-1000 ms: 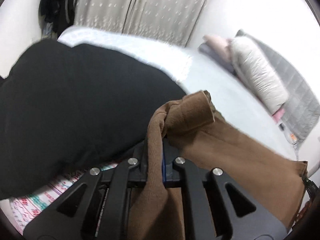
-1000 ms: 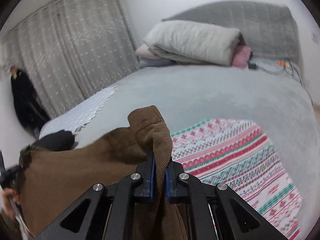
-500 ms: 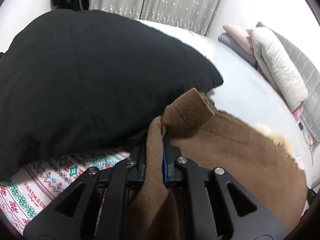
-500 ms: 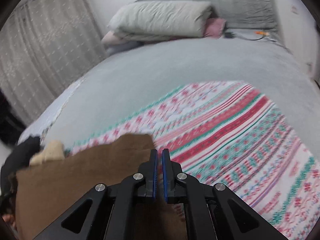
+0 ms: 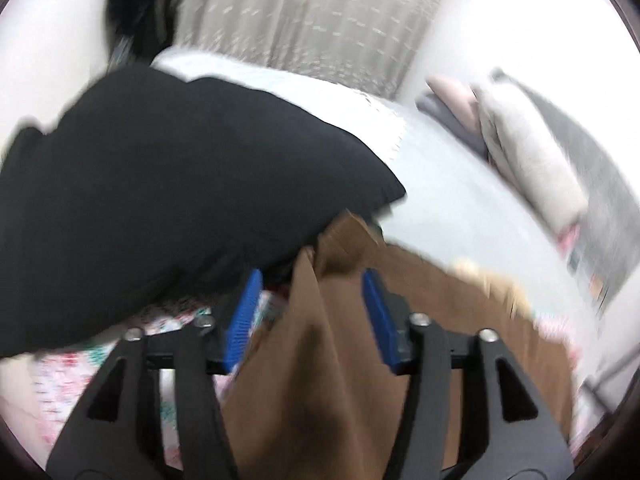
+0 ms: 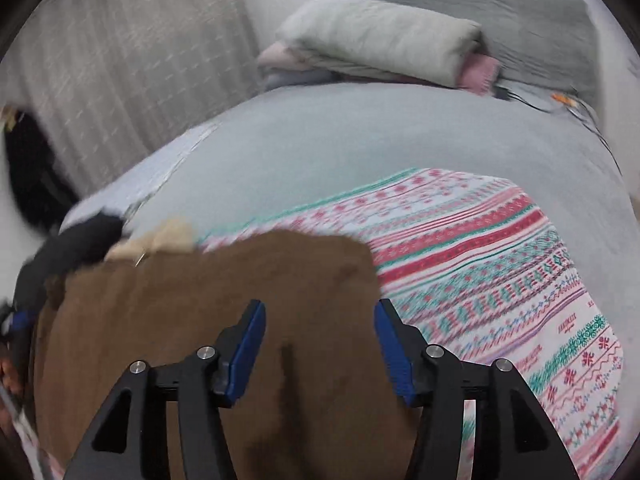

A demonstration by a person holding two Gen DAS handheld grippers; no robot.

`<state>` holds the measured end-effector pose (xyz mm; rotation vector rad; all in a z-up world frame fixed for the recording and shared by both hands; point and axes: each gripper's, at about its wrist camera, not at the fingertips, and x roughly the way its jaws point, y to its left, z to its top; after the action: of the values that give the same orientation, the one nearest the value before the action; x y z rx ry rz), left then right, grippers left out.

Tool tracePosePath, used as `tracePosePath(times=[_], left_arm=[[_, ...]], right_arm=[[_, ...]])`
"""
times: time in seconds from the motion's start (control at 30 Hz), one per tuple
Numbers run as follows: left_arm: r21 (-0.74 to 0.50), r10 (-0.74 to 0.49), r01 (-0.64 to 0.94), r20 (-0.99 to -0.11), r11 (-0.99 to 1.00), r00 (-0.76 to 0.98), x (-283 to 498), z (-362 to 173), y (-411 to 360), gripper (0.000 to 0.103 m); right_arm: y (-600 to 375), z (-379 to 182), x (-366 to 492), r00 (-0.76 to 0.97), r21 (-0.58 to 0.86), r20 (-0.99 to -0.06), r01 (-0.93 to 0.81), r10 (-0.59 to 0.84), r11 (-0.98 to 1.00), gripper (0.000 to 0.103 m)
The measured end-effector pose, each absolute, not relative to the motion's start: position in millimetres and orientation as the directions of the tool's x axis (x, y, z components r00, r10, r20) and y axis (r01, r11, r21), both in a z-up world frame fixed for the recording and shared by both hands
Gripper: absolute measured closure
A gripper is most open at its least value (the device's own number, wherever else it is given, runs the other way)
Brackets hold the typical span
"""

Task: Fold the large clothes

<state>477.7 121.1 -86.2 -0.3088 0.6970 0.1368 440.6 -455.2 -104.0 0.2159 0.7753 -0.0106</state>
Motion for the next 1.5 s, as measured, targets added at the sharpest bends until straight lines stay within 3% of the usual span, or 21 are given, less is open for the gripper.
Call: tracePosePath(times=[0.1, 0.27, 0.47, 0.8, 1.0, 1.13, 1.43, 1.5], left_arm=[[-0.082, 0.040, -0.128, -0.674, 0.988, 0.737, 447.6, -89.0, 77.6, 0.037], [-0.011, -0.027, 0.028, -0.710, 1.000, 0.704, 407.6, -104.0, 15.1, 0.037], [0.025, 0.011, 0.012, -0.760, 1.000, 0.650, 415.5, -141.5, 2.9, 0.037], [0.098, 0.082, -0.012, -0.751, 0.995, 0.655, 442.5, -156.6, -2.7, 0.035], [0.108, 0.099, -0.027, -0.752, 0.994, 0.652, 452.0, -164.2, -5.9, 0.031], [0.102, 0.092, -0.021, -0.760, 0.995, 0.643, 451.0, -161.7, -4.1, 0.031], [-0.043, -0.037, 0.005, -0.781, 0.999, 0.624, 403.1, -124.6, 7.1, 0.031], [-0.024, -0.032, 0.022, -0.791, 0.999, 0.611, 387.9, -122.0, 5.0, 0.031]], right_arm=[[-421.4, -107.1, 425.2, 0.673, 0.169, -0.731, 0.018, 0.113, 0.985, 0.043], [-332.8, -123.2, 393.1, 0.604, 0.100, -0.777, -0.155, 0.175, 0.983, 0.042], [-287.4, -153.6, 386.5, 0.576, 0.045, -0.809, -0.144, 0.120, 0.989, 0.029], [-304.1, -171.1, 435.1, 0.588, 0.044, -0.805, -0.075, 0.080, 0.996, 0.015], [-313.8, -183.0, 472.2, 0.586, 0.082, -0.808, 0.012, 0.059, 0.997, 0.012], [-302.7, -185.7, 485.3, 0.569, -0.005, -0.822, 0.037, -0.025, 0.999, 0.005], [-321.8, -142.8, 433.6, 0.574, 0.127, -0.816, 0.058, 0.072, 0.990, 0.005], [-309.8, -128.0, 406.5, 0.582, 0.169, -0.800, -0.012, 0.144, 0.986, 0.005]])
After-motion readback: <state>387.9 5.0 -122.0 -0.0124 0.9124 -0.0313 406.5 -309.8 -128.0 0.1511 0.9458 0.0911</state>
